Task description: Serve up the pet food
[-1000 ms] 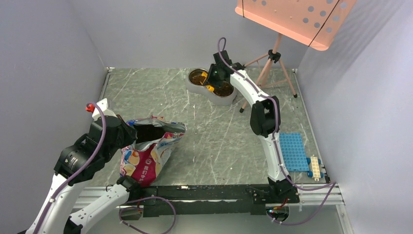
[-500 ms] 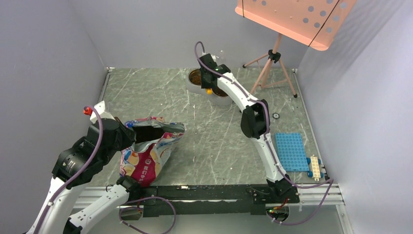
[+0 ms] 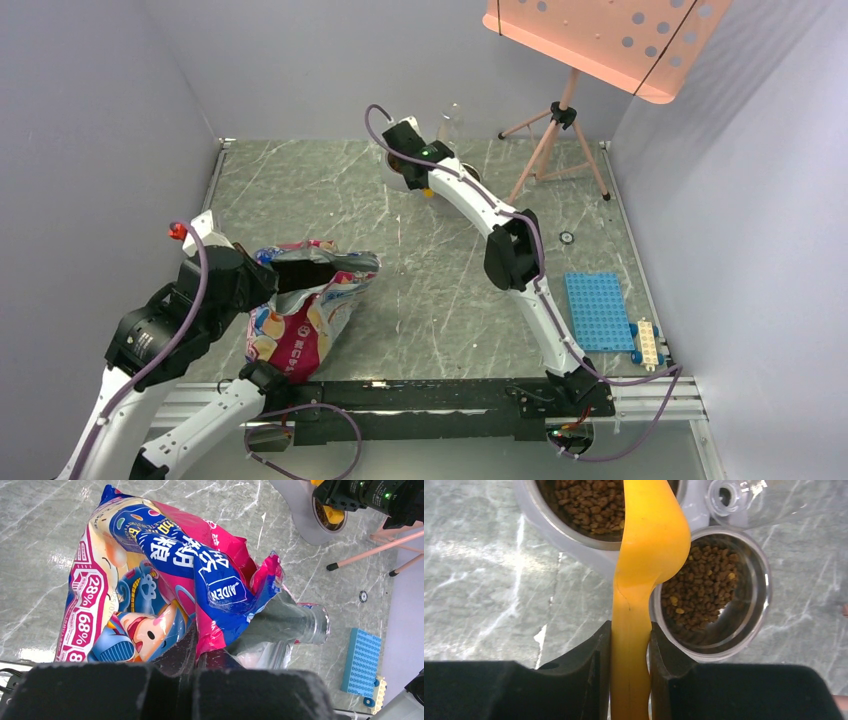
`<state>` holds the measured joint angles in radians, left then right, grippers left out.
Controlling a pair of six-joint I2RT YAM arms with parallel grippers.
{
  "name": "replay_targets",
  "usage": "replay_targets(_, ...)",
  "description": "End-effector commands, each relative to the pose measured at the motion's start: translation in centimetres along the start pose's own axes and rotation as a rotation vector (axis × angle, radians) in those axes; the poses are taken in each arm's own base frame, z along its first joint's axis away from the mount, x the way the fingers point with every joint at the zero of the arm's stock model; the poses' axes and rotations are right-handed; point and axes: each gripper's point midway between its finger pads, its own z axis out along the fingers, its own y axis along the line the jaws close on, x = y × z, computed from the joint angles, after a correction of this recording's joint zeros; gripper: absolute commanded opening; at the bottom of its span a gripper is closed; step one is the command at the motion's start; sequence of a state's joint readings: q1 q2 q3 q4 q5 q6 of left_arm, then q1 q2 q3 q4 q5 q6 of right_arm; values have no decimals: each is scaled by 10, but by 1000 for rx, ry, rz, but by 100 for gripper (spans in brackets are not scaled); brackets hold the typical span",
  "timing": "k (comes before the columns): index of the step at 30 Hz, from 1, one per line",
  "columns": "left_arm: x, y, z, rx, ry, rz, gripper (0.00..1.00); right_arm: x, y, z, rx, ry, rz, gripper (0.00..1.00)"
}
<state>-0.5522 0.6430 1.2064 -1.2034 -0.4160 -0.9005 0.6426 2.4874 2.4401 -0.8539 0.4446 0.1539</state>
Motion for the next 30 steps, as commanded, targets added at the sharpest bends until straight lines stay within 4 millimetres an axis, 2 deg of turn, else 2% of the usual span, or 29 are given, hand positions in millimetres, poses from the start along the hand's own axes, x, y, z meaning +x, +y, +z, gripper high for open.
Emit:
replay_targets(1, 12, 9, -13, 6, 55, 2, 0, -27, -26, -13, 78, -70, -9, 0)
replay_targets(10, 6, 0, -8, 23, 41, 49, 0, -58, -25, -54, -16, -146, 53, 0)
replay_targets(12, 4, 0, -6, 23, 28, 62, 0, -60, -25, -69, -66, -146, 87, 0)
replay_targets(13, 2, -1, -6, 29, 21, 67, 0, -63, -29, -84, -99, -152, 115, 0)
replay_targets(14, 0, -3, -6, 35, 16, 75, 0, -52, -27, -88, -134, -124, 132, 0)
replay_targets(17, -6, -7, -4, 39, -2, 103, 0, -32, -24, -123, -280, -105, 199, 0)
replay_targets(20, -11, -11, -1, 42, -22, 130, 0, 6, -11, -165, -472, -110, 219, 0)
replay_targets(22, -13, -15, 2, 52, -27, 146, 0, 42, -1, -188, -593, -74, 235, 0)
replay_targets(24, -12, -18, 6, 58, -24, 155, 0, 86, -7, -194, -592, -15, 258, 0)
replay_targets(26, -10, -23, 10, 70, -13, 161, 0, 136, -21, -190, -516, 53, 306, 0)
replay_targets(28, -9, -27, 13, 81, -5, 166, 0, 176, -38, -189, -448, 97, 361, 0)
replay_targets(30, -7, -30, 15, 88, 4, 175, 0, 209, -58, -190, -342, 122, 424, 0)
